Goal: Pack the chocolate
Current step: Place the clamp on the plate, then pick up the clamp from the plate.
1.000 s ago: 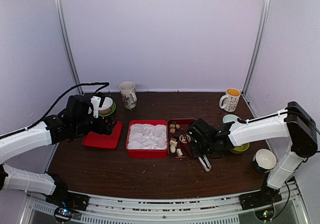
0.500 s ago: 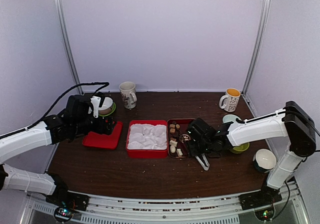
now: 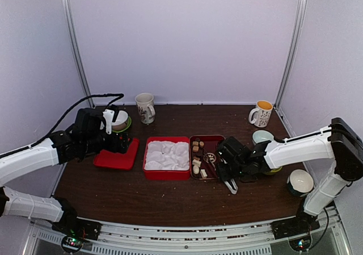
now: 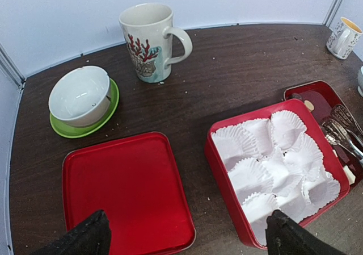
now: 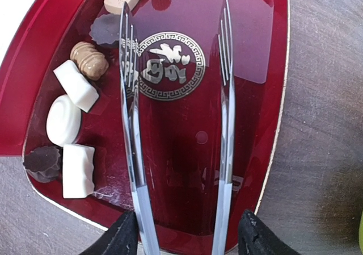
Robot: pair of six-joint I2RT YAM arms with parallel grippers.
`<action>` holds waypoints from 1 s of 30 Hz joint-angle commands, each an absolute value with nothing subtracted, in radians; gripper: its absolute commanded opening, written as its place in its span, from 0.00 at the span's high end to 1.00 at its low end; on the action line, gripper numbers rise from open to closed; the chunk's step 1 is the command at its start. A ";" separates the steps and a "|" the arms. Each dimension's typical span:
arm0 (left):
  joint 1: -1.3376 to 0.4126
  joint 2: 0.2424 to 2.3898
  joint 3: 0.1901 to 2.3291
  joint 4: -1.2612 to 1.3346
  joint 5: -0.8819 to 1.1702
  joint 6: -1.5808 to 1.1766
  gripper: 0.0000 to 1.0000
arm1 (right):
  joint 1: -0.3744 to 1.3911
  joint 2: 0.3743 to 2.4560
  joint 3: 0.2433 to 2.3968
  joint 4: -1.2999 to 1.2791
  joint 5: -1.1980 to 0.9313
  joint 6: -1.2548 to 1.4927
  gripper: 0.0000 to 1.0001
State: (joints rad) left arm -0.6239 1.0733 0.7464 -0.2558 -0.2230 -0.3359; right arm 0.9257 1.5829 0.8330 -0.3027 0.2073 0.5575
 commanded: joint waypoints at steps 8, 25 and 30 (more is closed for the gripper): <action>-0.626 1.061 0.759 -0.224 -0.214 -0.344 0.02 | 0.938 1.627 0.832 -0.322 0.209 0.583 0.46; -0.627 1.066 0.766 -0.224 -0.212 -0.342 0.02 | 0.943 1.538 0.813 -0.323 0.280 0.596 0.73; -0.627 1.069 0.767 -0.222 -0.194 -0.333 0.02 | 0.942 1.506 0.836 -0.368 0.305 0.584 0.72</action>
